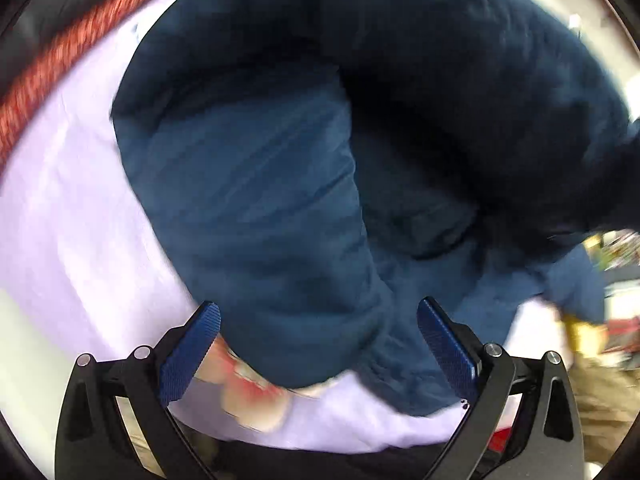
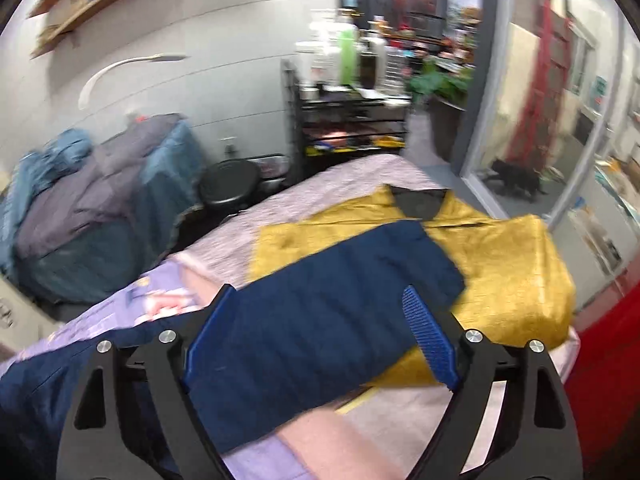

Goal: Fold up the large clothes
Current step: 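Lift the navy jacket with both grippers and shake it open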

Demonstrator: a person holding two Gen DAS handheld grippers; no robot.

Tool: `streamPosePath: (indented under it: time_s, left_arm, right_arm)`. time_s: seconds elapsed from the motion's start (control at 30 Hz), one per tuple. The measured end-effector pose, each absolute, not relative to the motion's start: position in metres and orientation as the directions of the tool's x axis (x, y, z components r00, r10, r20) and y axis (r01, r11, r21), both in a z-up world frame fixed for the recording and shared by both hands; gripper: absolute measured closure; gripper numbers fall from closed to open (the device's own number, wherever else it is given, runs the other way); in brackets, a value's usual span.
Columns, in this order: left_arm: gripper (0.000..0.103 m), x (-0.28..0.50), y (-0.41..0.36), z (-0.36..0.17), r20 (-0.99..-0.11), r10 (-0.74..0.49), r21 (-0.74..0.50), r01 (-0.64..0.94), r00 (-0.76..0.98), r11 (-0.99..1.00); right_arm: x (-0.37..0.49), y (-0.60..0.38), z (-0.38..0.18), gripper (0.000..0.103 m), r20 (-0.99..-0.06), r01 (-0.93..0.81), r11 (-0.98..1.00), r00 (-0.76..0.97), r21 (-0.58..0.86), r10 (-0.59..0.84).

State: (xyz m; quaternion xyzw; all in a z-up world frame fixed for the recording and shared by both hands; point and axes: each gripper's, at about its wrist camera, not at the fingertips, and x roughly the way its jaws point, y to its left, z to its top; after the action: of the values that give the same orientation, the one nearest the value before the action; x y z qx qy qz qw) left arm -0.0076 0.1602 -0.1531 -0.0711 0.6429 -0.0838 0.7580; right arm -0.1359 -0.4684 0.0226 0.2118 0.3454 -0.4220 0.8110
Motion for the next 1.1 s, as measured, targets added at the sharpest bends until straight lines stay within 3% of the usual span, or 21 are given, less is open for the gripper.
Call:
streamPosePath:
  time_s: [0.1, 0.2, 0.27, 0.37, 0.47, 0.67, 0.93, 1.1]
  left_arm:
    - [0.007, 0.002, 0.142, -0.161, -0.978, -0.098, -0.084, 0.081, 0.184, 0.993]
    - [0.04, 0.009, 0.136, -0.173, -0.973, 0.049, 0.075, 0.108, 0.227, 0.991]
    - [0.075, 0.017, 0.141, -0.183, -0.972, 0.1, 0.128, 0.121, 0.214, 0.984]
    - [0.085, 0.035, 0.157, -0.184, -0.962, 0.163, 0.19, 0.11, 0.217, 0.976]
    - [0.091, 0.067, 0.18, -0.165, -0.931, 0.238, 0.269, 0.079, 0.277, 0.96]
    - [0.092, 0.174, 0.203, -0.1, -0.823, 0.347, 0.417, 0.064, 0.45, 0.907]
    - [0.092, 0.277, 0.119, -0.038, -0.746, 0.273, 0.449, 0.157, 0.607, 0.88]
    - [0.091, 0.334, 0.071, -0.023, -0.818, 0.207, 0.297, 0.085, 0.536, 0.951]
  right_arm:
    - [-0.115, -0.431, 0.02, 0.016, -0.753, 0.762, 0.643, 0.471, 0.083, -0.461]
    - [-0.096, -0.38, 0.013, 0.016, -0.771, 0.654, 0.751, 0.525, 0.093, -0.361]
    - [-0.091, -0.353, 0.006, 0.016, -0.774, 0.597, 0.797, 0.544, 0.086, -0.324]
    - [-0.088, -0.318, -0.007, 0.016, -0.789, 0.525, 0.849, 0.546, 0.061, -0.281]
    - [-0.09, -0.292, -0.023, 0.016, -0.826, 0.495, 0.864, 0.522, 0.089, -0.214]
    - [-0.096, -0.257, -0.052, 0.016, -0.871, 0.454, 0.879, 0.479, 0.145, -0.104]
    - [-0.085, -0.218, -0.08, 0.016, -0.898, 0.431, 0.865, 0.437, 0.257, 0.049]
    - [-0.083, -0.215, -0.084, 0.016, -0.902, 0.48, 0.83, 0.428, 0.283, 0.06]
